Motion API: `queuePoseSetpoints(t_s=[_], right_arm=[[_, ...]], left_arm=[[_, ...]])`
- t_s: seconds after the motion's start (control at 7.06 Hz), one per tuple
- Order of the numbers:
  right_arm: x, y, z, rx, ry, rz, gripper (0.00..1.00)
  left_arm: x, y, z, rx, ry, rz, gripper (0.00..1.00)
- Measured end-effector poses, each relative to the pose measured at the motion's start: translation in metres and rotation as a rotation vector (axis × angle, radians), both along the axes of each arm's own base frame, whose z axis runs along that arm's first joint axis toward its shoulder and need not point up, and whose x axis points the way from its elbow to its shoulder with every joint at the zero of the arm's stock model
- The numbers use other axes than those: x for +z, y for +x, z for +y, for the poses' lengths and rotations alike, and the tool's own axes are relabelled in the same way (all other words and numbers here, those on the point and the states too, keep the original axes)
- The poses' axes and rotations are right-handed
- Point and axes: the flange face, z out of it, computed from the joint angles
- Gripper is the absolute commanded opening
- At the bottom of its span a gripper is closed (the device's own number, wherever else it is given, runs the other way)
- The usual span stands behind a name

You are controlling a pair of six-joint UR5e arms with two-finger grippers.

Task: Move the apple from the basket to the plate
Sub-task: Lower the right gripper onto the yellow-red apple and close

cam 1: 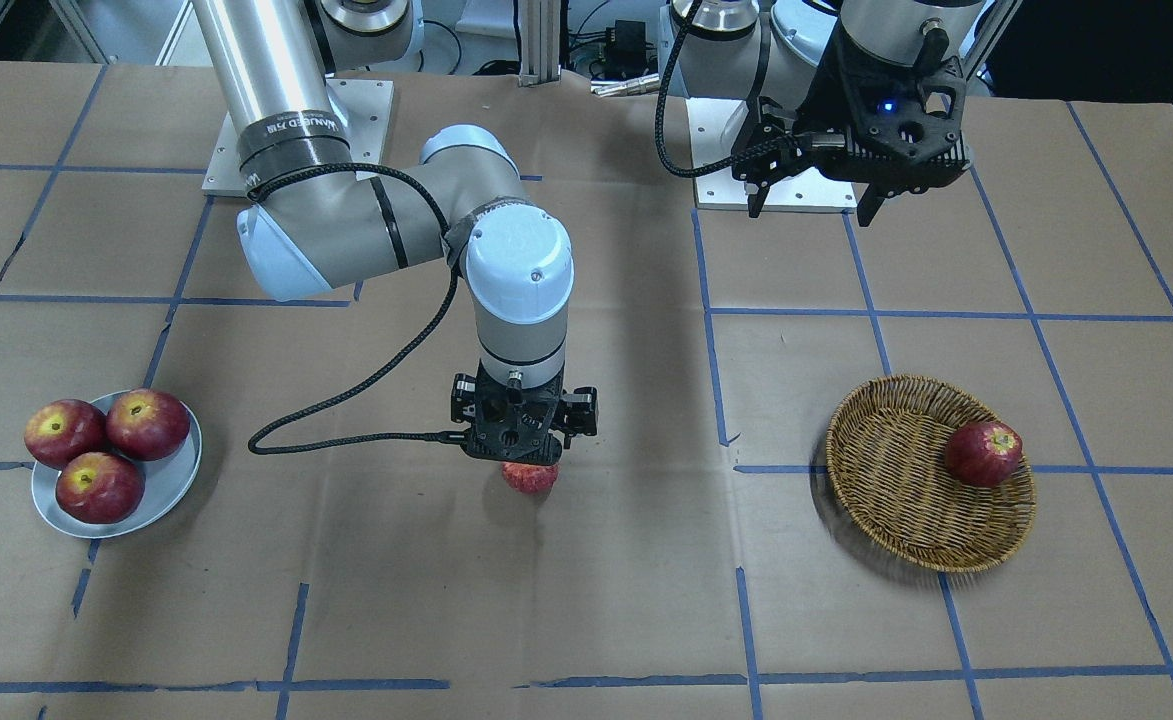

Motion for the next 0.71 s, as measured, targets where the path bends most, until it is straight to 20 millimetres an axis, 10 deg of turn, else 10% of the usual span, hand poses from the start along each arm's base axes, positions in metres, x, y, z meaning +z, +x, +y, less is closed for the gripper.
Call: queuePoseSetpoints(t_s=[0.71], right_arm=[[-0.058, 0.003, -0.008, 0.002, -0.030, -0.006, 0.87]], left_arm=[[0.000, -0.001, 0.000, 0.000, 0.001, 0.008, 0.99]])
